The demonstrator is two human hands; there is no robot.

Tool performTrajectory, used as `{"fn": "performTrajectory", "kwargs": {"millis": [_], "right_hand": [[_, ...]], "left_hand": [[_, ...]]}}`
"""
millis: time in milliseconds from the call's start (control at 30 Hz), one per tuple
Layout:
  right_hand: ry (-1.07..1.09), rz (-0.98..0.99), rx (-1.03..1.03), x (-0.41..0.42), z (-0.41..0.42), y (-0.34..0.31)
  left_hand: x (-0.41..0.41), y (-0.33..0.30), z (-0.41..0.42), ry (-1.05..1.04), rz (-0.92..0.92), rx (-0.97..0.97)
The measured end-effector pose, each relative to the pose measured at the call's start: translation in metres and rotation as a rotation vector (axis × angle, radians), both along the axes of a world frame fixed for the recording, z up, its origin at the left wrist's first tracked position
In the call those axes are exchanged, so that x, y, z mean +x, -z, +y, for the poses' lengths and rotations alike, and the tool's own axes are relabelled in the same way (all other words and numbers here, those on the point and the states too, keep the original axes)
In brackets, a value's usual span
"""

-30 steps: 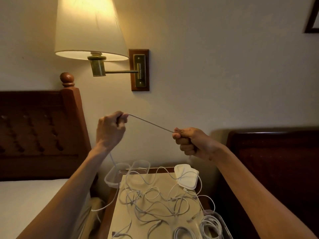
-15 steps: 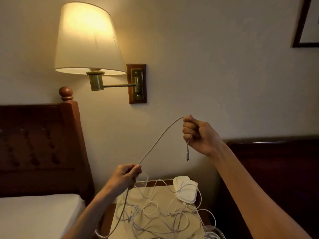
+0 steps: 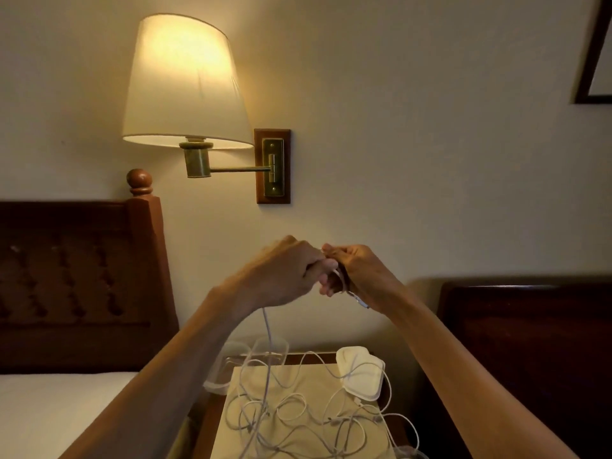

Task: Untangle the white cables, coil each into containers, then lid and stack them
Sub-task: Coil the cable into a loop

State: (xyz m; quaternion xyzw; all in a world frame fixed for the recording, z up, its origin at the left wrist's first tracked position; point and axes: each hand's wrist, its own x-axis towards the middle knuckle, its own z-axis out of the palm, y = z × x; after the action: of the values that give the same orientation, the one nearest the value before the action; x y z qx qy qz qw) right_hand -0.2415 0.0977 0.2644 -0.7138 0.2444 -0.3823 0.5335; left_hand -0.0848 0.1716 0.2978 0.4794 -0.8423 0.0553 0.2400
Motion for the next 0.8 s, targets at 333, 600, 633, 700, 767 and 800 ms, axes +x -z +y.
{"fn": "performTrajectory", "kwargs": {"millis": [333, 600, 633, 700, 767, 800], "right_hand": [[-0.271, -0.242, 0.244, 0.0, 0.009, -0.008], [-0.389, -0.458, 0.503, -0.003, 0.007, -0.024], [-0.379, -0.459, 0.516, -0.005, 0.007, -0.027], [-0.36, -0.494, 0.535, -0.009, 0.008, -0.033], [-0.33, -0.567, 0.541, -0.017, 0.007, -0.042], [-0.309, -0.591, 0.538, -0.021, 0.005, -0.047]], "left_hand": [[0.018, 0.005, -0.028, -0.016, 0.286, -0.399], [0.031, 0.044, -0.04, 0.101, 0.704, -0.092], [0.035, 0.054, -0.041, 0.096, 0.731, -0.072], [0.043, 0.077, -0.042, 0.063, 0.746, -0.058], [0.054, 0.104, -0.045, 0.025, 0.727, -0.047], [0.06, 0.117, -0.046, 0.006, 0.72, -0.029]]}}
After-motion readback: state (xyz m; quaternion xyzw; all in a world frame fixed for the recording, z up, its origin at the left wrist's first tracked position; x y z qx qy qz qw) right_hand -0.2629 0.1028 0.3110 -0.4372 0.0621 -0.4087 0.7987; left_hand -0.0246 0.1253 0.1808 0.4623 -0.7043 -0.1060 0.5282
